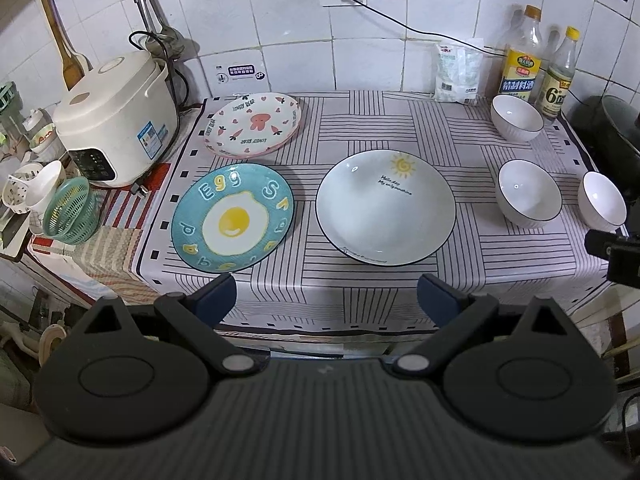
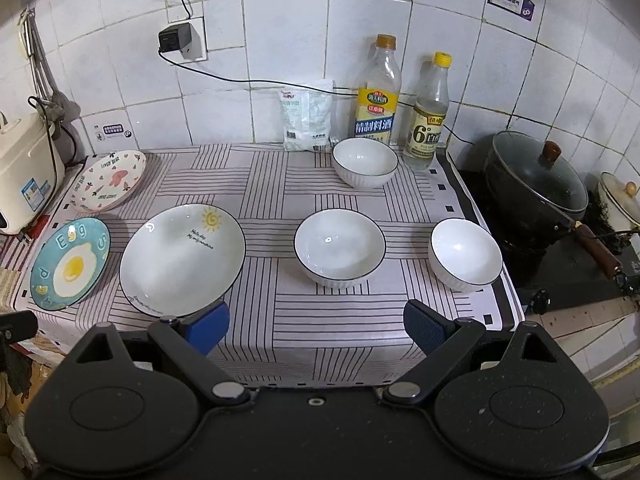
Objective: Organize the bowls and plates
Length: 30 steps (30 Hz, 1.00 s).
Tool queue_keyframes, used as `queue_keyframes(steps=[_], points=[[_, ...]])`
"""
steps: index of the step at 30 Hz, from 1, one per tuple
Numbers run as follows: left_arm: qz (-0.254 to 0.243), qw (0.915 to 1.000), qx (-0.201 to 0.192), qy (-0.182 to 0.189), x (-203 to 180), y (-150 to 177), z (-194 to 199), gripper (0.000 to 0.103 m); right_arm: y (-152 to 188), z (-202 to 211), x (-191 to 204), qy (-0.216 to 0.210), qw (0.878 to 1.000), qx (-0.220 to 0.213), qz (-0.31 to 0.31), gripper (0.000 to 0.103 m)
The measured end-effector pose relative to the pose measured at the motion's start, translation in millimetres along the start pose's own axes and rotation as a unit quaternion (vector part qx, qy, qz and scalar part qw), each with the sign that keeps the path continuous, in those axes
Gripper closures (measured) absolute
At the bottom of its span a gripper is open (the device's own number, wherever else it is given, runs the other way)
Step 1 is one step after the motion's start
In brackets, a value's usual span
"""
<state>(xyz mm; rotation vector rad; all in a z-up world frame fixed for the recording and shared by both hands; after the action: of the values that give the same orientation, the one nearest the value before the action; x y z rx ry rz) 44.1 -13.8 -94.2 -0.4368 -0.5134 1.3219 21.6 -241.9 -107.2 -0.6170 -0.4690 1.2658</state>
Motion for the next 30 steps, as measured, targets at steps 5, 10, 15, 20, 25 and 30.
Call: queue_keyframes(steps=[5,10,15,20,25,30], points=[[0.003,1.0,0.007,-0.001,2.9,-3.8,-4.3,0.005,-1.7,-5.5,2.8,-0.004,1.0,0.005,-0.001,0.007],[0.006,0.9998,0.02,0.001,4.8,-5.8,-15.0,0.005,-6.6,-9.5,5.0,-0.01,1.0,0.002,-0.002,0.007],[0.018,0.9995,0.012,0.024,7.5,-13.4,-30.8,0.005,-17.7,-17.3,13.5,-0.028,0.998,-0.038,0.029,0.007],[0.016,0.9993,-0.019,0.029,7.6,-25.7,-57.8,0.005,-27.4,-31.6,29.2,-0.116,0.983,-0.118,0.078,0.007],[0.061,0.9955,-0.005,0.073,5.8,-25.1,-104.3,0.005,-19.4,-69.2,54.7,-0.186,0.971,-0.112,0.103,0.008],[0.055,0.9965,0.003,0.063,2.4,-15.3,-159.1,0.007,6.6,-125.7,67.1,-0.226,0.97,-0.064,0.068,0.014]])
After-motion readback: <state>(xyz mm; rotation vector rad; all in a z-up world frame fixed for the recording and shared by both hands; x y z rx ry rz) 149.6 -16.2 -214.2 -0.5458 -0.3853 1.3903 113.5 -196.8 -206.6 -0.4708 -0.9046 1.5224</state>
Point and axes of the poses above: each gripper's, at about its wrist camera, not at the fingertips, and z roughly against the way its jaws point, x to its left, y to its underside, the point moved 9 cm from there along -z, roughly the way its jaws point, and after that the axes turned 3 degrees about -z, right-handed, at the moved point
